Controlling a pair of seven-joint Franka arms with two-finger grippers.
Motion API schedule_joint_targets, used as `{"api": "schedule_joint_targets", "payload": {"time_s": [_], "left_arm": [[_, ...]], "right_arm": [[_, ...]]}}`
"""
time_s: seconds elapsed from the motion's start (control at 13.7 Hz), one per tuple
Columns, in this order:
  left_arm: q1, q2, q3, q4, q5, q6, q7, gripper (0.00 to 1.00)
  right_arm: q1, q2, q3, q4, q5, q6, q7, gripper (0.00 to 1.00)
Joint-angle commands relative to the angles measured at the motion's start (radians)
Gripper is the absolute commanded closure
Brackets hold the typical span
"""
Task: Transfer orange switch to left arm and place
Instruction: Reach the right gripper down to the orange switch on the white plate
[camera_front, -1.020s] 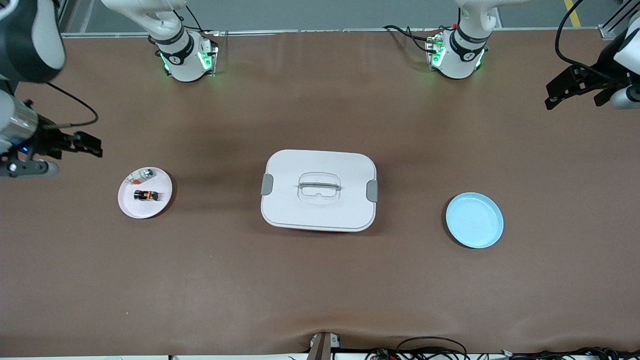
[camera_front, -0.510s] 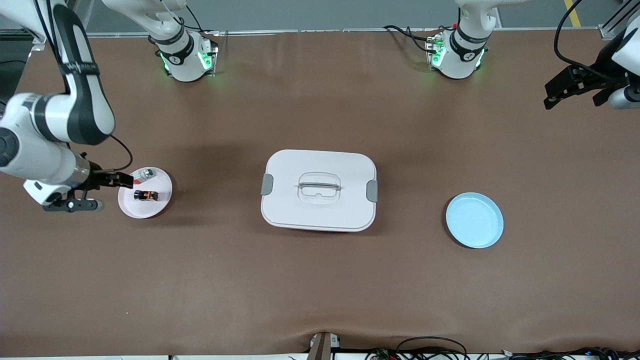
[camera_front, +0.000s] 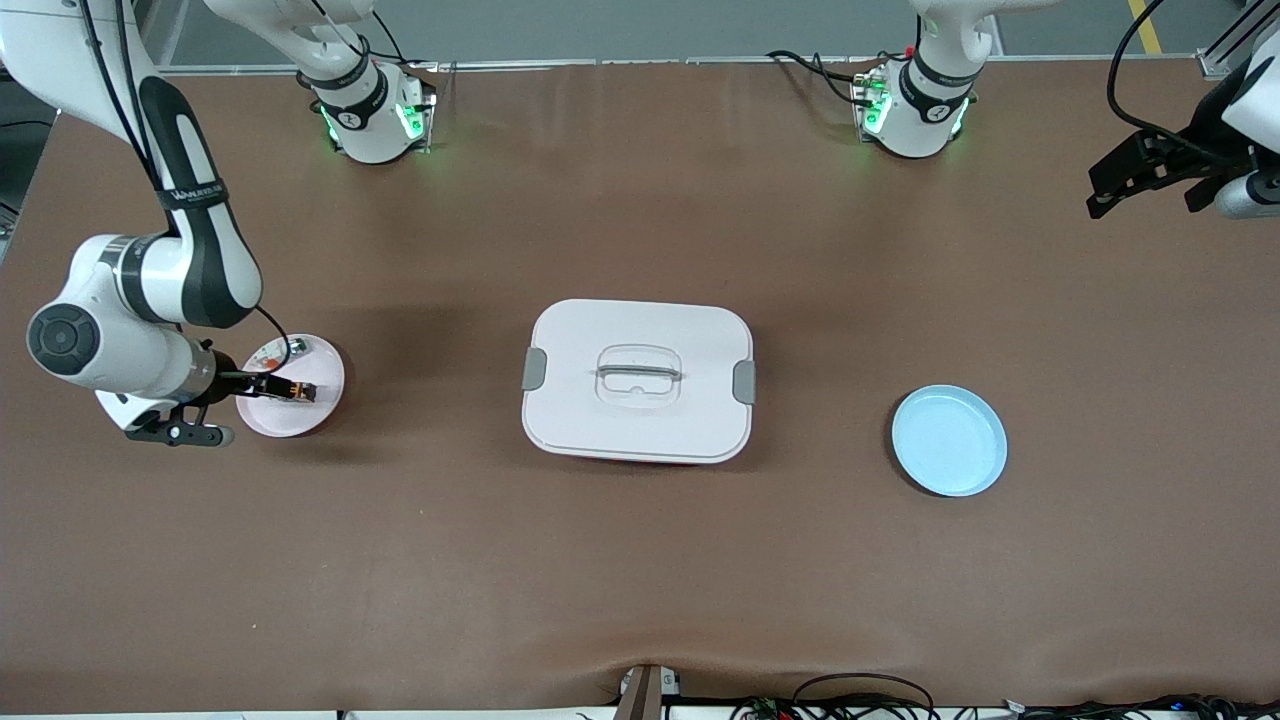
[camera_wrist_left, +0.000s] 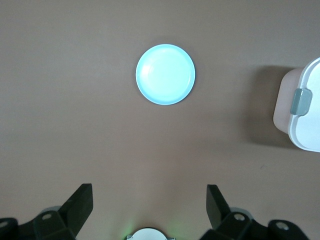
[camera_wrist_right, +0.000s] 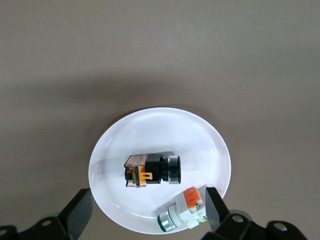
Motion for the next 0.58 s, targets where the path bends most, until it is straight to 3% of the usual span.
{"api": "schedule_joint_targets", "payload": {"time_s": [0.0,0.51], "left_arm": [[0.002,-0.001,-0.001,0.009,0.015,-0.026,-0.008,0.00],[0.002,0.016,-0.002,0.012,0.004,-0.021,-0.006,0.00]], "right_arm": [[0.003,0.027,0.005,-0.008,-0.015,0.011,0.045,0.00],[0.003,0.069,0.004,-0.016,-0.026,0.017,0.043,0.00]]}}
